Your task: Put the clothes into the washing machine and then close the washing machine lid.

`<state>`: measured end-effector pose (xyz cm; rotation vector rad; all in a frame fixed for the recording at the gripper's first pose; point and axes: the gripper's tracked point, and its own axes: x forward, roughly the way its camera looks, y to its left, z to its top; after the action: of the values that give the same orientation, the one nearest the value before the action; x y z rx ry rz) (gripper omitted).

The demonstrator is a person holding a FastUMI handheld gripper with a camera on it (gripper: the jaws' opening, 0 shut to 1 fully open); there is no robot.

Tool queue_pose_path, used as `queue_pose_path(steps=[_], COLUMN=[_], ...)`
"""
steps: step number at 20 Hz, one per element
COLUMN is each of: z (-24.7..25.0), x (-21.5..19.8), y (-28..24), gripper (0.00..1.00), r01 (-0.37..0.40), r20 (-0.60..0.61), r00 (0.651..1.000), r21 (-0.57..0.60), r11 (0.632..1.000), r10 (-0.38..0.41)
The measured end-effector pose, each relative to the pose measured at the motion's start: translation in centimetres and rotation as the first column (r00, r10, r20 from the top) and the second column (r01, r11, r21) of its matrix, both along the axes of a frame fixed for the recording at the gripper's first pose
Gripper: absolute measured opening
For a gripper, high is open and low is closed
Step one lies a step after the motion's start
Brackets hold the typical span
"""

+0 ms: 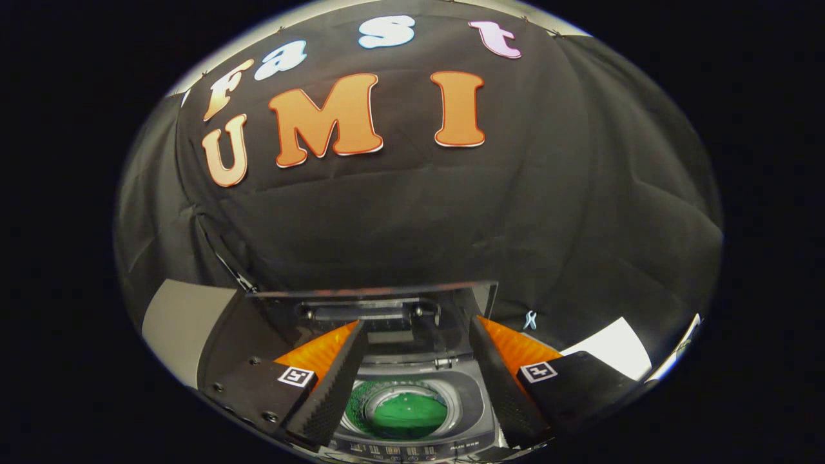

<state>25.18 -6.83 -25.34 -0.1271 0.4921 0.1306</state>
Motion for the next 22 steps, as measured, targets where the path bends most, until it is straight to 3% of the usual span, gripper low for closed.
queue_pose_path(steps=[4, 8, 11, 14, 22], z=[0.5, -2.3, -5.4, -5.7, -5.2], x=[4.4, 8.3, 8.2, 7.3, 4.4], y=[2.8, 4.4, 4.6, 4.9, 3.8], gripper=[1.0, 1.0, 1.0, 0.99, 1.0], r01=[-0.061, -0.098, -0.089, -0.129, -0.125], r20=[0.047, 0.021, -0.041, 0.022, 0.018], r00=[0.997, 0.995, 0.995, 0.991, 0.992], r21=[0.004, -0.002, 0.006, 0.016, 0.027], r11=[0.998, 0.995, 0.996, 0.992, 0.992], r10=[0.06, 0.098, 0.089, 0.129, 0.125])
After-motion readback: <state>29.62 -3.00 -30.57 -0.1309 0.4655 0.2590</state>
